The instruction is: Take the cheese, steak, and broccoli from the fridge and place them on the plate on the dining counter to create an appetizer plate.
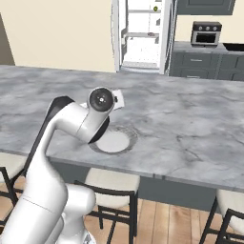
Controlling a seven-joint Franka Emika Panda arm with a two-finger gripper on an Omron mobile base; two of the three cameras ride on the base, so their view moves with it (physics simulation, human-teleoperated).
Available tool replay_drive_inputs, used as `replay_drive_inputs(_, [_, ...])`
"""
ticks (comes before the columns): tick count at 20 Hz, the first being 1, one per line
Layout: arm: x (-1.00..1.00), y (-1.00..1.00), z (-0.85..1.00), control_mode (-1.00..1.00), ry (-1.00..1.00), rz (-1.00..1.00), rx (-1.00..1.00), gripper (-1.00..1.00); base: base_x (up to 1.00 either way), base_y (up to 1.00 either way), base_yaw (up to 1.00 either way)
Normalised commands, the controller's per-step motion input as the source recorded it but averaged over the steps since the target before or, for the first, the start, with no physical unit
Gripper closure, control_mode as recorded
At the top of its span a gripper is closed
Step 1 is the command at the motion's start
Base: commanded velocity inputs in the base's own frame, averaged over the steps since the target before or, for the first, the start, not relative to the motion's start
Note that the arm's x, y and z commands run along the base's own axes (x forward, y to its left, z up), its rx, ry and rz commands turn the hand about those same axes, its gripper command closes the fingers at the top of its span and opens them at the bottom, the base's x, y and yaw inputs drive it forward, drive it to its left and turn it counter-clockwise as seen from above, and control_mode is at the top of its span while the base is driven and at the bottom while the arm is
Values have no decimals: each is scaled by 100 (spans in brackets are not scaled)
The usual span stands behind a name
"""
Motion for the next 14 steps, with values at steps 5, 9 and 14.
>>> replay_drive_inputs(5, [47,-19,-40,-100,13,2,0,100,0,0,0])
replay_drive_inputs(9, [37,-9,-46,-100,3,4,0,100,0,0,0])
replay_drive_inputs(14, [37,0,-52,-100,0,3,0,100,0,0,0])
